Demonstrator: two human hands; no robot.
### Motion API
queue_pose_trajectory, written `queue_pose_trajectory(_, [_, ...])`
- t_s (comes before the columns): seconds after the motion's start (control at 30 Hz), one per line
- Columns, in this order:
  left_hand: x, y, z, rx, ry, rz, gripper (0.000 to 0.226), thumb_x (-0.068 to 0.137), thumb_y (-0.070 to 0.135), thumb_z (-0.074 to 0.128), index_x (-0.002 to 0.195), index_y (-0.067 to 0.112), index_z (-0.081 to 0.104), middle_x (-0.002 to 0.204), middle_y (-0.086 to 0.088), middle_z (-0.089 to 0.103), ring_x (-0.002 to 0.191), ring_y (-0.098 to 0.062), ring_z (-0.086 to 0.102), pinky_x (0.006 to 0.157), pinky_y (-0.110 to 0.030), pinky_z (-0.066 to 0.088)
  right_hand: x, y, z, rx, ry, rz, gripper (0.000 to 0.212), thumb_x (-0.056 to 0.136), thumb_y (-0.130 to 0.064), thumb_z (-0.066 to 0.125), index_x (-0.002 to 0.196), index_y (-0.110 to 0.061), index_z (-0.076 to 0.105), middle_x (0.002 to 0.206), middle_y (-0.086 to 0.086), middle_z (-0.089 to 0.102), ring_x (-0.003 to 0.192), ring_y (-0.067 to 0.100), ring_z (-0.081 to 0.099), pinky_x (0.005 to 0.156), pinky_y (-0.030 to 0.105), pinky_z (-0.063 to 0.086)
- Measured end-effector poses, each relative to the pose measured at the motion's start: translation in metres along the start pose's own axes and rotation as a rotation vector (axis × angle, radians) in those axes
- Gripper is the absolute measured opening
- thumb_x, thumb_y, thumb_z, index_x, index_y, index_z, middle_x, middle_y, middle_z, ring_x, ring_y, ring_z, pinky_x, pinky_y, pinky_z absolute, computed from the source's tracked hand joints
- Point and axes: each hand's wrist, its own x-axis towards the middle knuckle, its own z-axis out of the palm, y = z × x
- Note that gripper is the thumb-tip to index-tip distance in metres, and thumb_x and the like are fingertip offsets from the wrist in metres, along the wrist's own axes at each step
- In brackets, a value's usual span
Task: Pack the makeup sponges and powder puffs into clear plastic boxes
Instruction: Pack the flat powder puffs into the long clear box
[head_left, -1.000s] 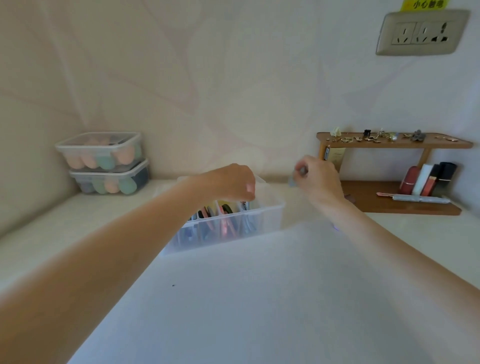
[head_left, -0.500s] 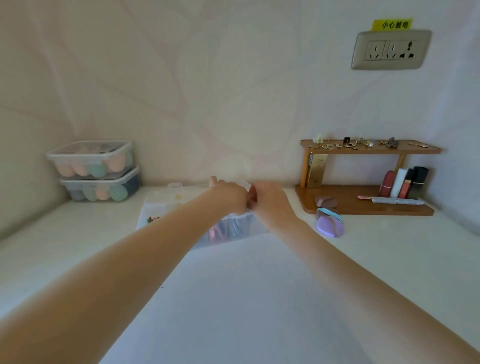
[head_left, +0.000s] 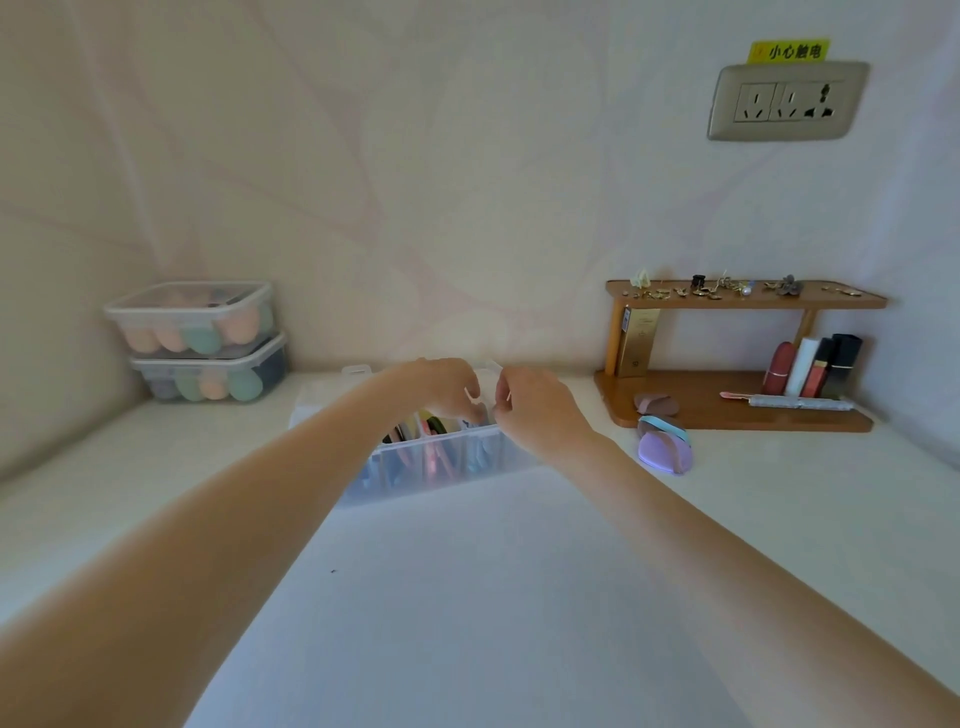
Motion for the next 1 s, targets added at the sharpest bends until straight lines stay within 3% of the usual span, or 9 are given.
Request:
queue_pose_trajectory(0.1, [0.003, -0.003, 0.004, -0.115, 0.087, -0.017, 0.058, 0.081, 0.052, 0.061, 0.130, 0.022, 0.050, 0.131, 0.004, 0.056, 0.126, -0.023, 0.045, 0.108, -0.036, 0.033, 0.002, 0.000, -0.001, 0.020, -0.020, 0.018, 0.021, 0.089, -0.007, 0.043, 0.099, -0.002, 0.061, 0.103, 0.013, 0.065, 0.098, 0.029, 0.058, 0.078, 0.034, 0.044])
queue_pose_trajectory(0.23, [0.005, 0.003, 0.010, 0.081, 0.206, -0.010, 0.037, 0.084, 0.050, 0.057, 0.113, 0.027, 0.061, 0.117, 0.004, 0.060, 0.121, -0.024, 0.043, 0.101, -0.036, 0.027, 0.005, -0.001, -0.004, 0.010, -0.069, 0.037, 0.026, 0.087, -0.005, 0.043, 0.092, 0.002, 0.067, 0.097, 0.016, 0.068, 0.093, 0.031, 0.061, 0.069, 0.031, 0.042])
queue_pose_trajectory(0.33, [0.003, 0.003, 0.013, 0.170, 0.177, -0.021, 0.029, 0.088, 0.049, 0.052, 0.104, 0.028, 0.064, 0.104, 0.004, 0.057, 0.122, -0.025, 0.040, 0.104, -0.040, 0.024, 0.011, -0.002, -0.008, 0.011, -0.130, 0.061, 0.027, 0.085, -0.004, 0.042, 0.081, 0.002, 0.068, 0.086, 0.017, 0.068, 0.085, 0.032, 0.061, 0.064, 0.029, 0.043])
queue_pose_trajectory(0.5, [-0.007, -0.005, -0.001, 0.035, 0.225, 0.031, 0.034, 0.088, 0.052, 0.050, 0.106, 0.027, 0.067, 0.121, 0.008, 0.062, 0.123, -0.020, 0.045, 0.112, -0.045, 0.019, 0.017, 0.000, -0.015, 0.002, -0.179, 0.084, 0.031, 0.086, -0.001, 0.043, 0.098, 0.000, 0.072, 0.105, 0.014, 0.071, 0.102, 0.030, 0.063, 0.087, 0.034, 0.052])
queue_pose_trajectory(0.6, [-0.013, -0.002, -0.008, -0.074, 0.320, 0.176, 0.032, 0.096, 0.022, 0.043, 0.126, 0.024, 0.055, 0.137, 0.004, 0.052, 0.127, -0.018, 0.046, 0.111, -0.036, 0.029, 0.016, 0.001, -0.016, 0.052, -0.192, 0.100, 0.032, 0.085, 0.003, 0.043, 0.102, 0.003, 0.069, 0.110, 0.014, 0.069, 0.107, 0.029, 0.061, 0.094, 0.039, 0.050])
queue_pose_trajectory(0.73, [-0.015, 0.013, 0.004, -0.193, 0.173, 0.265, 0.047, 0.086, -0.004, 0.037, 0.130, 0.013, 0.044, 0.130, -0.011, 0.056, 0.118, -0.029, 0.053, 0.096, -0.036, 0.041, 0.009, -0.002, -0.017, 0.116, -0.157, 0.094, 0.028, 0.087, 0.001, 0.044, 0.101, 0.000, 0.069, 0.115, 0.014, 0.068, 0.111, 0.030, 0.059, 0.074, 0.024, 0.045])
queue_pose_trajectory(0.8, [-0.014, 0.018, 0.010, -0.175, 0.144, 0.270, 0.038, 0.088, 0.001, 0.041, 0.126, 0.008, 0.041, 0.120, -0.017, 0.060, 0.112, -0.033, 0.055, 0.089, -0.038, 0.044, 0.005, 0.000, -0.019, 0.157, -0.170, 0.071, 0.024, 0.087, -0.001, 0.046, 0.082, -0.008, 0.068, 0.106, 0.012, 0.070, 0.110, 0.030, 0.060, 0.070, 0.024, 0.039])
queue_pose_trajectory(0.9, [-0.015, 0.021, 0.013, -0.066, 0.154, 0.261, 0.031, 0.096, 0.014, 0.041, 0.125, 0.004, 0.043, 0.116, -0.015, 0.060, 0.102, -0.031, 0.055, 0.070, -0.024, 0.032, -0.002, 0.007, -0.027, 0.302, -0.208, 0.060, 0.026, 0.085, 0.002, 0.048, 0.071, -0.014, 0.064, 0.083, 0.003, 0.069, 0.106, 0.027, 0.063, 0.076, 0.022, 0.043])
queue_pose_trajectory(1.0, [-0.012, 0.019, 0.014, 0.021, 0.136, 0.273, 0.031, 0.095, 0.010, 0.037, 0.121, 0.011, 0.055, 0.122, -0.005, 0.061, 0.111, -0.023, 0.054, 0.088, -0.025, 0.038, -0.007, 0.021, -0.046, 0.275, -0.072, 0.067, 0.026, 0.084, 0.003, 0.045, 0.090, -0.006, 0.068, 0.099, 0.014, 0.072, 0.093, 0.026, 0.062, 0.065, 0.018, 0.042])
